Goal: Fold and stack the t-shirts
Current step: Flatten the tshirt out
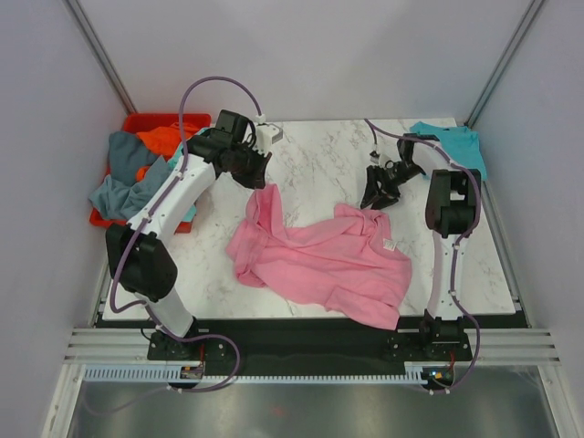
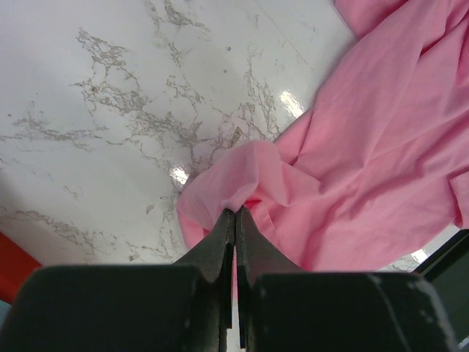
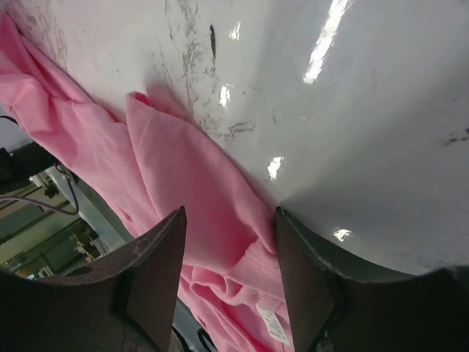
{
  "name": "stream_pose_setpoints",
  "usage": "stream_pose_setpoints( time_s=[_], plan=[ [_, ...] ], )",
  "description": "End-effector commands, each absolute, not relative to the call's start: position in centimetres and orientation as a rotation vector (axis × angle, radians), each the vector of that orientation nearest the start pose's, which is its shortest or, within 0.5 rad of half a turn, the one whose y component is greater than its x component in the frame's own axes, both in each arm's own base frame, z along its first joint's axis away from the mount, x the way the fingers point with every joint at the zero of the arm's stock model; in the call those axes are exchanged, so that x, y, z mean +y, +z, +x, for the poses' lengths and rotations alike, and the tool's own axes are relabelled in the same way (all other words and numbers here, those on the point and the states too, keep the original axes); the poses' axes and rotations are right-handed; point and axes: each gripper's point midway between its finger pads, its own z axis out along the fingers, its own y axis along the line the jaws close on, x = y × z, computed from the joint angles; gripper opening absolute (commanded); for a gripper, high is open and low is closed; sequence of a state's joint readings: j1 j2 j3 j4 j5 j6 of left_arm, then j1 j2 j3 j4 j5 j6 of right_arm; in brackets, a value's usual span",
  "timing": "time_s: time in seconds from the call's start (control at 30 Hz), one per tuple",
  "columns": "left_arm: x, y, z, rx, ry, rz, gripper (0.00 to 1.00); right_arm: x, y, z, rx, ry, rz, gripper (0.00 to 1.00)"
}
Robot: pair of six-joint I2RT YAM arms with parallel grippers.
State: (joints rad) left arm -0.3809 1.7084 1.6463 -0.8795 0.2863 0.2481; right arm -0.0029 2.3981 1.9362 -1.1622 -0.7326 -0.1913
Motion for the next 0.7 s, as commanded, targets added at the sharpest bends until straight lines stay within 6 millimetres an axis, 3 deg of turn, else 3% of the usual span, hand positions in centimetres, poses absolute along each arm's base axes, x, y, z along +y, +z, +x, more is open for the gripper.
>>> stream_pose_setpoints(
  time_s=[0.0,0.17,0.23,0.27,0.3,0.47,0.57,0.67],
  plan=[
    [-19.4,21.9,38.1,2.273,-0.419,0.859,0.02,9.8,4.3,40.1,2.918,1.023,-0.301,0.6],
    [-19.3,22.5,38.0,2.256,-0.415,0.853,0.02,9.4,3.9,39.6,2.941,1.01,-0.311,0.56],
    [-19.1,22.6,37.9,2.253,-0.409,0.851,0.02,9.3,3.8,39.5,2.942,1.003,-0.32,0.37],
    [-19.2,22.7,37.8,2.25,-0.409,0.854,0.02,9.3,3.9,39.5,2.943,0.999,-0.322,0.22],
    [-19.1,22.7,37.8,2.25,-0.409,0.851,0.02,9.1,3.8,39.5,2.948,0.982,-0.323,0.0],
    [-19.1,23.2,37.6,2.235,-0.415,0.849,0.02,9.2,5.6,39.9,2.903,0.966,-0.341,0.0],
    [-19.2,24.0,37.8,2.211,-0.421,0.839,0.02,9.1,9.2,41.4,2.793,0.907,-0.39,0.0],
    [-19.3,25.6,39.0,2.164,-0.395,0.829,0.02,8.5,13.0,44.2,2.669,0.783,-0.438,0.0]
  ],
)
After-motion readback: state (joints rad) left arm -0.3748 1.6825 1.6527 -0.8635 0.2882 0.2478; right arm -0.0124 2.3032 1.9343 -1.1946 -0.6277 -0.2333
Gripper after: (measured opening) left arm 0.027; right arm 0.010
